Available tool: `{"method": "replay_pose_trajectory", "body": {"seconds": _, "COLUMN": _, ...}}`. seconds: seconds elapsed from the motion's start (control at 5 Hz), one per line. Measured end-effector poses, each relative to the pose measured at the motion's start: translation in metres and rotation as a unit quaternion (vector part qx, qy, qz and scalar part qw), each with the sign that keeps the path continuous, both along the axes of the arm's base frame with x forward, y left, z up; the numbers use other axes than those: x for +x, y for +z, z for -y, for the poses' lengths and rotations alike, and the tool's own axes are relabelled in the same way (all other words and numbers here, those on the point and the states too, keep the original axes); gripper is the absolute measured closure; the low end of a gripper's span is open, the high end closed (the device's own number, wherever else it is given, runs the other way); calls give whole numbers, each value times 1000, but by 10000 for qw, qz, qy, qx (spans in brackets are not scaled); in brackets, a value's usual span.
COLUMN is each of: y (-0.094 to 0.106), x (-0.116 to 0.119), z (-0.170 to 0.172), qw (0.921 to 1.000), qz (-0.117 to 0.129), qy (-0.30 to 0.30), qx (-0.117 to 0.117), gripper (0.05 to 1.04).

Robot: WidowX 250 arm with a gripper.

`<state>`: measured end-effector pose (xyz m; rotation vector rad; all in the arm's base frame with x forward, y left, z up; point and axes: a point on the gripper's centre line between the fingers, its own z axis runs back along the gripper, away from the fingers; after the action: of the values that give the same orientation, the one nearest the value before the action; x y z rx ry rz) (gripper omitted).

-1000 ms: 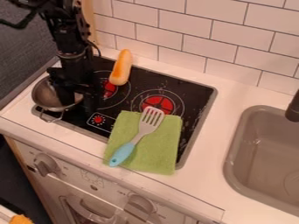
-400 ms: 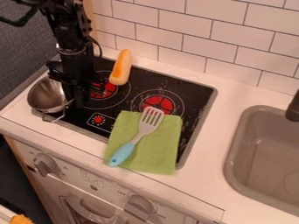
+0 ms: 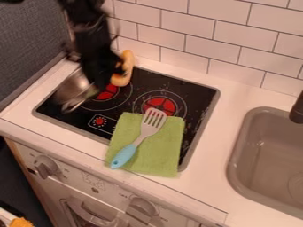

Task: Put the silver pot on the top of the right burner

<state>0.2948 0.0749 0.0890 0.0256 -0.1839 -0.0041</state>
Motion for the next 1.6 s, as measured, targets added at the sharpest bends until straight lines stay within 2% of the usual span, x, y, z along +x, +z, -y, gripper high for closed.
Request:
{"method": "replay_pose_trajectory", "body": {"seconds": 0.2, "y": 15, "x": 33, "z": 46, "qw": 9968, "qz": 191, "qy": -776, "qx": 59, "gripper": 1010}}
{"method": "replay_pose_trajectory", "body": {"seconds": 0.4, "y": 3, "x": 58, "z": 77, "qw": 9922, "qz": 109, "qy": -1242, "qx": 38, "gripper": 1010}}
{"method": "replay_pose_trajectory", "body": {"seconds": 0.6, "y": -11, "x": 73, "z": 100, "qw": 9886, "qz": -54, "qy": -1503, "qx": 51, "gripper": 1010}}
{"method": "replay_pose_trajectory", "body": {"seconds": 0.8, "y": -23, "x": 79, "z": 102, "qw": 9885, "qz": -176, "qy": -1495, "qx": 144, "gripper": 1011}}
{"method": "replay_pose_trajectory", "body": {"seconds": 1.2, "y": -41, "x": 86, "z": 102, "qw": 9880, "qz": -347, "qy": -1497, "qx": 177, "gripper": 980}}
{"method": "replay_pose_trajectory", "body": {"seconds": 1.4, "y": -43, "x": 85, "z": 104, "qw": 9881, "qz": -380, "qy": -1488, "qx": 96, "gripper": 805}}
{"method": "replay_pose_trajectory", "body": {"seconds": 1.6, "y": -41, "x": 84, "z": 106, "qw": 9881, "qz": -382, "qy": -1489, "qx": -74, "gripper": 525}}
